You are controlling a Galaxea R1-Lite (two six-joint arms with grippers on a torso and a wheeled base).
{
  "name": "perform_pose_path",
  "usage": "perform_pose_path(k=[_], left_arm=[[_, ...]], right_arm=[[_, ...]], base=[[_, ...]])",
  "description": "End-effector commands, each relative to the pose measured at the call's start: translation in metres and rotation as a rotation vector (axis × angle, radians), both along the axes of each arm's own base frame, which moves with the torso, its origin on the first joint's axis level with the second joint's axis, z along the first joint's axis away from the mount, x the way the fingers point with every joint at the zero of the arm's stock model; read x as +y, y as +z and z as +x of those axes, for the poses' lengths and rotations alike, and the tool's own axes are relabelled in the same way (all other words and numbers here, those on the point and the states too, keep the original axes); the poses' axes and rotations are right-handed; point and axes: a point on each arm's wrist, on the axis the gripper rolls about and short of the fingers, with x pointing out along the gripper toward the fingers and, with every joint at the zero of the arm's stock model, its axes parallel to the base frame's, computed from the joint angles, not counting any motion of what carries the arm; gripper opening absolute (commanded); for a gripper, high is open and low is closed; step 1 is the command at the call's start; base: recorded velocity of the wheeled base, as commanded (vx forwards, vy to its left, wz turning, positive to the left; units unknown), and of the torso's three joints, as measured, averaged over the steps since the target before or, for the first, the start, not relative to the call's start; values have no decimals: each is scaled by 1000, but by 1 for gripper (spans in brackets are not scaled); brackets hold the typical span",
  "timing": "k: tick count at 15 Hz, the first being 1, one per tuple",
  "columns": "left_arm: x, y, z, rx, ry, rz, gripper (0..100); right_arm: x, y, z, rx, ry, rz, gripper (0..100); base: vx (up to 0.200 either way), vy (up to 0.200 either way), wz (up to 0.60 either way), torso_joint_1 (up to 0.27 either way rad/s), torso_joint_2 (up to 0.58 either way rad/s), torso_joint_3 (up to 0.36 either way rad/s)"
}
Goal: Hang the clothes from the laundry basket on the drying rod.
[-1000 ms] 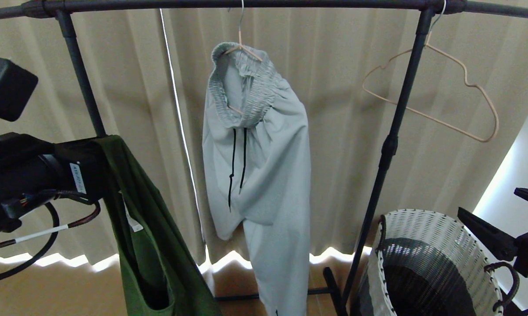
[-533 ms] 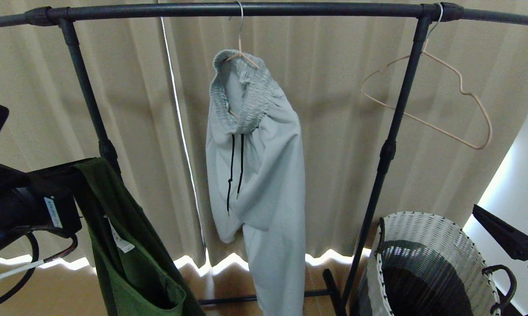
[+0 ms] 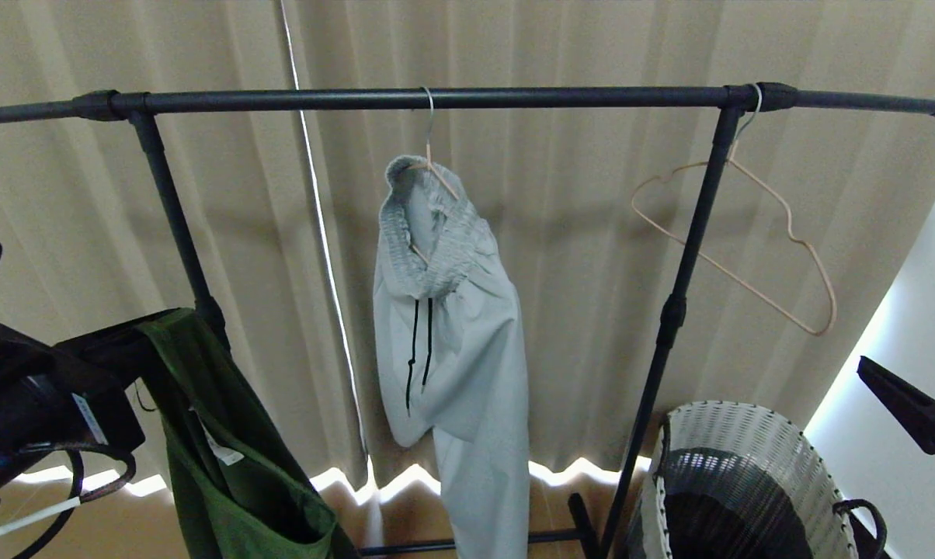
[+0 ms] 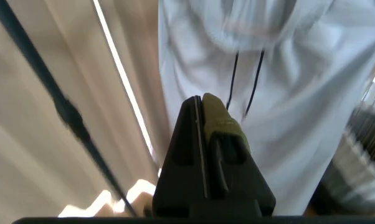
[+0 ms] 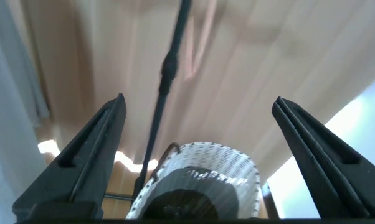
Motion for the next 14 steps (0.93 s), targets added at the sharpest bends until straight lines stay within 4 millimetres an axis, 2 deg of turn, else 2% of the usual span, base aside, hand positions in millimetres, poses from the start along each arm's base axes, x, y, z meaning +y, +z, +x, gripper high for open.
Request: perform_pose_path(k=[1, 4, 8, 11, 13, 14], left_arm=[[0, -6, 3, 24, 3, 11, 0], [0, -5, 2, 19, 6, 7, 0], [0, -9, 3, 34, 3, 16, 0], [1, -13, 1, 34, 4, 48, 0], [2, -15, 0, 29, 5, 69, 0], [2, -17, 0, 24, 6, 74, 0]], right_arm=[[-1, -1, -1, 4, -4, 0, 100], [0, -10, 0, 42, -3, 19, 100], [0, -3, 1, 19, -8, 14, 100], [-6, 14, 9, 36, -66, 16, 100], [-8, 27, 11, 109, -76, 24, 100], [-7, 36, 16, 215, -84, 50, 100]], base=[[0, 0, 0, 193, -466, -290], [0, 0, 0, 204, -487, -284], [0, 0, 0, 220, -497, -283], [0, 0, 0, 84, -178, -103], [0, 0, 0, 13, -25, -9], [0, 0, 0, 0, 0, 0]])
